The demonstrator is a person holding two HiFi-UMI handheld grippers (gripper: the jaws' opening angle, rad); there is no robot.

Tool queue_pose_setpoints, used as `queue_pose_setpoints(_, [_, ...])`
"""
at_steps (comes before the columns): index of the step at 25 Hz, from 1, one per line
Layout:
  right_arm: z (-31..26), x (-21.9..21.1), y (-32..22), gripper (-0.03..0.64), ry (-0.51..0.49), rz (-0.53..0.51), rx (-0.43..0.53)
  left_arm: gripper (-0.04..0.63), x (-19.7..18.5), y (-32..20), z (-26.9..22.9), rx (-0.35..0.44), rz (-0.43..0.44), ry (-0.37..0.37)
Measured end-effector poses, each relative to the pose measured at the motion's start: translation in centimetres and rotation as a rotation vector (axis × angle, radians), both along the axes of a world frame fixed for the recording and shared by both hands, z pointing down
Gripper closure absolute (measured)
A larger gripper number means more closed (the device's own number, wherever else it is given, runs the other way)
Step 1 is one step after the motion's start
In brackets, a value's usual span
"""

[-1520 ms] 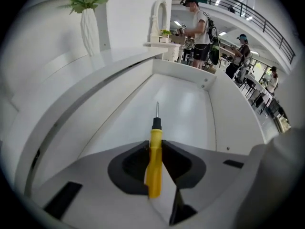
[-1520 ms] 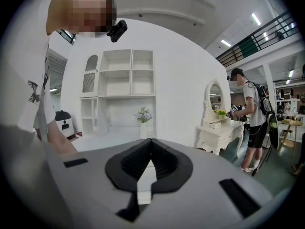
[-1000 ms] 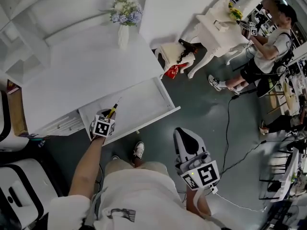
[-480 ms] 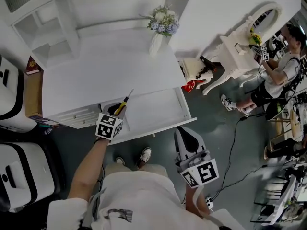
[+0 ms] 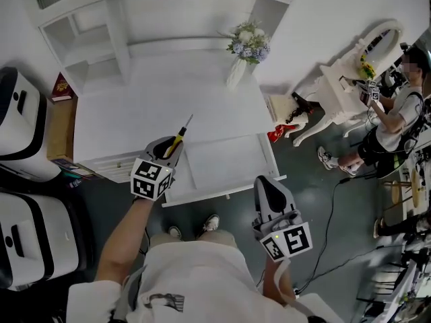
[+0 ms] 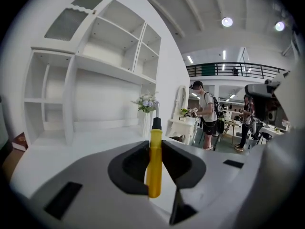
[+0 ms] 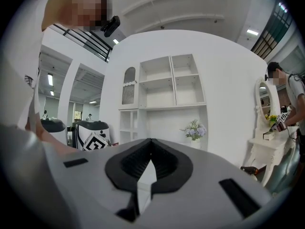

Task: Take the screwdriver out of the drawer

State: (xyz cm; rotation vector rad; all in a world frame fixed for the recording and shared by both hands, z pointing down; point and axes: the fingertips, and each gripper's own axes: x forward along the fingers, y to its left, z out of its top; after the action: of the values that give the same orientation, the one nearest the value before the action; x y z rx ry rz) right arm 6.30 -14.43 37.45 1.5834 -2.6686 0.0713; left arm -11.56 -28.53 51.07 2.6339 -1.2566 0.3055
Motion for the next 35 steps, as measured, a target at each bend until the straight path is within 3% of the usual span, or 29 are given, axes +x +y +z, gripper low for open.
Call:
queue_pose_setpoints(10, [-2.1,-0.2,-2.3,0.609,-0.005,-0.024,0.067,0.508,-2.8,-0.1,-9.3,0.19,-0.059,0.086])
queue_pose_setpoints(20, [-4.9,4.6,-4.6,0.609,-0.012,0.034,0.131,0.508,-6.1,1.9,-20.4,0.417,-0.156,0.175])
queue_pose_setpoints(35, [-5.2,9.0,-6.7,0.609,-0.01,0.059,0.123,0.508,-9.9,7.8,-27.6,0.555,-0.303,0.234])
